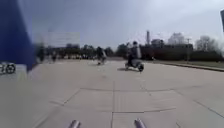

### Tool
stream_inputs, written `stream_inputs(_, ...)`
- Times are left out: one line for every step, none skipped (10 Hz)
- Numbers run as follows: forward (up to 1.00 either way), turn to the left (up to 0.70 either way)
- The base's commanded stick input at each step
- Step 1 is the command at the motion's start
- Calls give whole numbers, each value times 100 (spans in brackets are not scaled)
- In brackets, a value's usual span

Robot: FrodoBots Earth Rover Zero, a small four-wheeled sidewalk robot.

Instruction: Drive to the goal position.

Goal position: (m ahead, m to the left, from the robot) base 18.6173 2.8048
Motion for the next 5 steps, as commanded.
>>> stream_inputs(85,1)
stream_inputs(85,1)
stream_inputs(85,1)
stream_inputs(85,1)
stream_inputs(85,1)
